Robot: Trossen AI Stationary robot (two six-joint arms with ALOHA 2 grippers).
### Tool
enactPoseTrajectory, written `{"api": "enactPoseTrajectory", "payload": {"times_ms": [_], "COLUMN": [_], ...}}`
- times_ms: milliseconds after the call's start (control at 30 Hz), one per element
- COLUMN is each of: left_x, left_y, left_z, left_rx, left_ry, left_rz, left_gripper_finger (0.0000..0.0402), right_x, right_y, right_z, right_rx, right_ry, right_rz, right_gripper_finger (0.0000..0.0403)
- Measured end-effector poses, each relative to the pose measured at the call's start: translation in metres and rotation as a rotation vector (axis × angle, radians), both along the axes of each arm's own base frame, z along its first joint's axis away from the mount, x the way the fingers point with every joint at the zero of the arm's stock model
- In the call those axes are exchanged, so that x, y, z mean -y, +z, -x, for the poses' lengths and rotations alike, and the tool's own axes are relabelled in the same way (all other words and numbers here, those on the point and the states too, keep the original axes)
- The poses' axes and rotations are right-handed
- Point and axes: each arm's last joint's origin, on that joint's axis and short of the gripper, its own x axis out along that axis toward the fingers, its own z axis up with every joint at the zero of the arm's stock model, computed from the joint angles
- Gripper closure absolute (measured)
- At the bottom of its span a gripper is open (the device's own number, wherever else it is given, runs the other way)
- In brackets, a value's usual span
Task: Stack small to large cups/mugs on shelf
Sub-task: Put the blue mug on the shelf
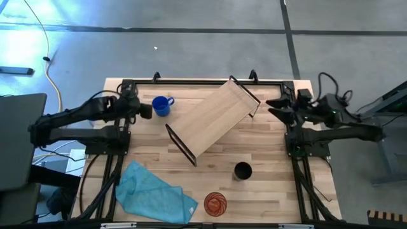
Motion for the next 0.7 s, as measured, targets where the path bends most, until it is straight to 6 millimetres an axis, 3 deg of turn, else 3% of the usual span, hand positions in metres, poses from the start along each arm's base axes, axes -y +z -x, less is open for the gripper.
{"api": "enactPoseTrajectory", "payload": {"times_ms": [233,400,700], "left_x": [-0.031,-0.052,-0.086], "left_y": [-0.002,-0.016,-0.039], "left_z": [-0.013,-0.016,-0.033], "left_rx": [0.143,0.019,-0.125], "left_ry": [0.061,0.08,-0.089], "left_rz": [0.085,0.118,0.117], "left_gripper_finger": [0.0209,0.0209,0.0209], "right_x": [-0.001,-0.003,-0.003], "right_y": [0.008,0.01,0.008], "right_z": [-0.025,-0.035,-0.037], "right_rx": [-0.095,-0.124,-0.143], "right_ry": [0.077,0.142,0.173], "right_rz": [-0.05,-0.041,-0.015], "right_gripper_finger": [0.0203,0.0203,0.0203]}}
